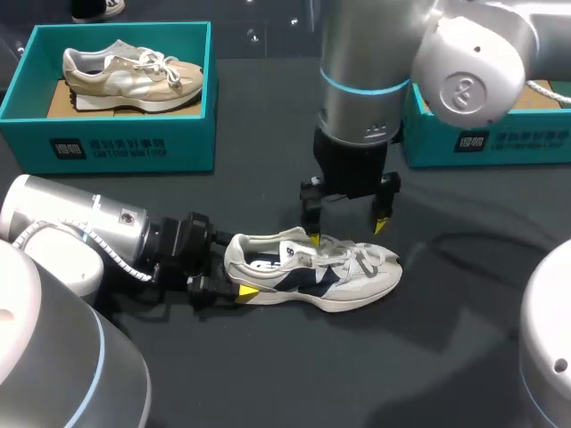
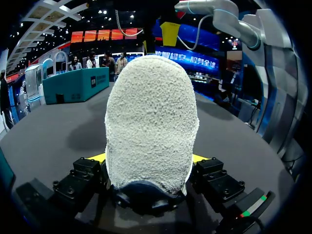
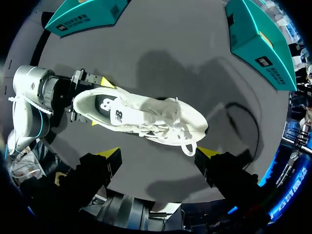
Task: Take the shoe out of the shoebox, open the shoe tongue, remove and reinsert the insole, then place the shoe into the shoebox
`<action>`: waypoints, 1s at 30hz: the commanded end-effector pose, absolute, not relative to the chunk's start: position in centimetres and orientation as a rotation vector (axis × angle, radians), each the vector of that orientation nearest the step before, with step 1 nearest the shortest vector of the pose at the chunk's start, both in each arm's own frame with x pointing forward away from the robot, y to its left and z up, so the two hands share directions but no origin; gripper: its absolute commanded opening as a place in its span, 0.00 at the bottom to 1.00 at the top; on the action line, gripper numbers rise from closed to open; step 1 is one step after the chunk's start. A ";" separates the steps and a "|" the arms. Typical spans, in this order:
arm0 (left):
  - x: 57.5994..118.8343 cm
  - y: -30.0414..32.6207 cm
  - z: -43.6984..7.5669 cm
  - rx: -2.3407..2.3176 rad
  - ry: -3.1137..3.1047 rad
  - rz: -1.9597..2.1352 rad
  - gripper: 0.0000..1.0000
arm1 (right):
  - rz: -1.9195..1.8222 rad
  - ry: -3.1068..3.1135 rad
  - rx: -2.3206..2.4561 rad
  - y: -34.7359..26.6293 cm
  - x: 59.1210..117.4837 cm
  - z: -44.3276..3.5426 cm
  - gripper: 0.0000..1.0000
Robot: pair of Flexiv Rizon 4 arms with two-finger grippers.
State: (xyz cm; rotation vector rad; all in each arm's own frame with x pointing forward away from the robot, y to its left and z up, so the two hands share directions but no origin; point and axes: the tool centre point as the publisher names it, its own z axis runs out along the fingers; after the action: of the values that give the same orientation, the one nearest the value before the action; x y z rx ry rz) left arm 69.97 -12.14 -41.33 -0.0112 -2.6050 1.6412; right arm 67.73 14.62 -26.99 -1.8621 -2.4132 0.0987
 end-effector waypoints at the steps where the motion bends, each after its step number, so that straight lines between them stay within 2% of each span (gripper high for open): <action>1: 70.2 -12.6 -41.8 -0.007 -2.609 1.639 0.00 | 0.231 -2.427 -1.859 16.2 68.4 -27.5 1.00; 30: 70.2 -12.6 -41.8 -0.007 -2.609 1.639 0.00 | 0.510 -2.401 -2.139 20.0 69.1 -30.3 1.00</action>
State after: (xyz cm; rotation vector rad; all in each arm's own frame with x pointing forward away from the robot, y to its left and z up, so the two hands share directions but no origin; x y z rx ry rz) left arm 69.97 -12.14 -41.32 -0.0110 -2.6051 1.6413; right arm 69.14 19.01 -29.84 -2.1080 -2.3750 0.4072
